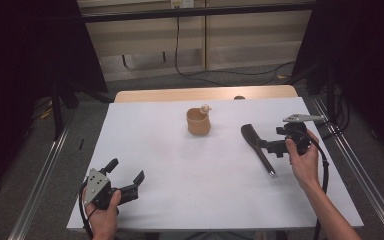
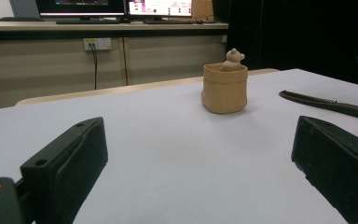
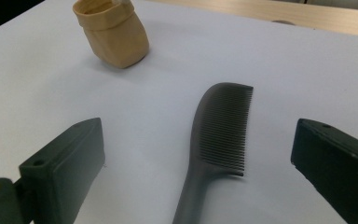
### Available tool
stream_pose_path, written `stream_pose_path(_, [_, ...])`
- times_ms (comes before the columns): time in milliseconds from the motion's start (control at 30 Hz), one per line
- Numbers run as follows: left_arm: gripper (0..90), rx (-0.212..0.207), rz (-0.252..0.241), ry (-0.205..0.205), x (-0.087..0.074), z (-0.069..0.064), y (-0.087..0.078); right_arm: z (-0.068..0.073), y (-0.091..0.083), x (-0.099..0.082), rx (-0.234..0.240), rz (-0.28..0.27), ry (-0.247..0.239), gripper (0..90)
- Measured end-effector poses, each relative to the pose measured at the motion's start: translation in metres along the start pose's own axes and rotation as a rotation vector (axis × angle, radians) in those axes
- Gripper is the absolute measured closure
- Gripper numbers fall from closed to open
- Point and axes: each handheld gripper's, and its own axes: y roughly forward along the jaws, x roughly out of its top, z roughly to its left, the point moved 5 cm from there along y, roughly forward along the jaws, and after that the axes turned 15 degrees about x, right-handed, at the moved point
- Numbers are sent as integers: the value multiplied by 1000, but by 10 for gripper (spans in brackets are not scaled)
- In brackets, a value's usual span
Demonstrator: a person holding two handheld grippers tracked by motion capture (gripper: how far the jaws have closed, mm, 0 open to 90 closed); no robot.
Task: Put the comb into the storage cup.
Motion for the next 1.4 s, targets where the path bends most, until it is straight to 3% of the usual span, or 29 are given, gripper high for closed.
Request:
stream_pose_path(300, [37, -4, 1, 4, 0, 0, 0, -4, 7, 0, 18, 49, 46, 31])
stream_pose_path(400, [37, -7, 2, 3, 0, 0, 0, -8, 10, -1, 37, 110, 78, 31])
stream_pose_path(667, [37, -7, 4, 13, 0, 1, 0, -8, 14, -1, 40, 203, 68, 34])
stream_pose_path(733, [37, -8, 5, 15, 0, 1, 0, -6, 15, 0, 37, 256, 39, 32])
stream_pose_path(867, [37, -8, 8, 8, -1, 0, 0, -5, 18, 0, 18, 290, 14, 37])
stream_pose_path(1100, [37, -8, 5, 16, 0, 1, 0, -13, 29, -5, 3, 361, 83, 74])
stream_pose_path(1333, [37, -7, 7, 10, -1, -1, 1, -13, 32, -5, 13, 411, 108, 132])
stream_pose_path(1400, [37, -2, 9, 14, -1, 0, 0, -14, 32, -4, -8, 419, 99, 161])
